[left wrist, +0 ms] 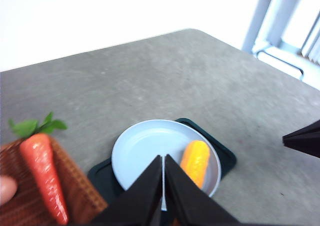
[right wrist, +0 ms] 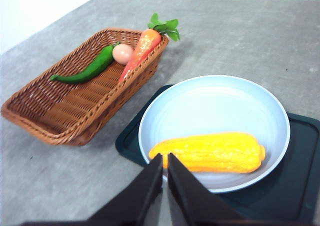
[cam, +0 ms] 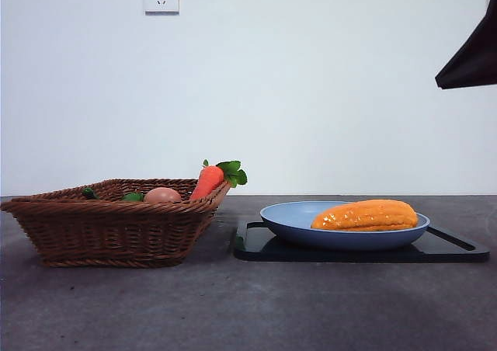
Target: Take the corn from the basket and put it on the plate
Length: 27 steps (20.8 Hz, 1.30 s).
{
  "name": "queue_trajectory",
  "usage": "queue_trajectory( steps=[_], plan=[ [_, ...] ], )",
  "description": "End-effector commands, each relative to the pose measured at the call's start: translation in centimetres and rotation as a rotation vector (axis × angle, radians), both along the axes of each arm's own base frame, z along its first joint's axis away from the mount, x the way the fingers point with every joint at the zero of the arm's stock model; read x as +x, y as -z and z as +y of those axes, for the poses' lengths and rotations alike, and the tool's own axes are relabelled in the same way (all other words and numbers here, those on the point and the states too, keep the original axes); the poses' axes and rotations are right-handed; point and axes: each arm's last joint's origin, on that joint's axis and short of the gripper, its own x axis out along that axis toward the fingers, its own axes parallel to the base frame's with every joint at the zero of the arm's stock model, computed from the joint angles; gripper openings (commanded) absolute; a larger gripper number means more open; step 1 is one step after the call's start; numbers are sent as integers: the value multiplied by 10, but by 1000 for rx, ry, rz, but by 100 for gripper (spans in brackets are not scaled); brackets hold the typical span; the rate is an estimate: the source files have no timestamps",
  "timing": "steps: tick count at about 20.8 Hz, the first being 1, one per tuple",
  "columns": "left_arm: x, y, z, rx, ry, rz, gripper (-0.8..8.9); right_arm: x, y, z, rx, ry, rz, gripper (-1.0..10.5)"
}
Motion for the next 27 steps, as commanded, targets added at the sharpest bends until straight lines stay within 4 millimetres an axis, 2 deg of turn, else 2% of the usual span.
queue_trajectory(
  steps=[1,4,8,27],
  plan=[
    [-7,22,5,-48,-44,27,7,2,-3,1,37,1,-37,2],
    [-14,42,11,-62,-78,4,7,3,-5,1,34,5,-61,2],
    [-15,50,13,-36,-111,30,7,3,-4,1,33,5,-54,2],
    [-15,51,13,-23,-111,43,8,3,-5,1,34,5,-61,2]
  ],
)
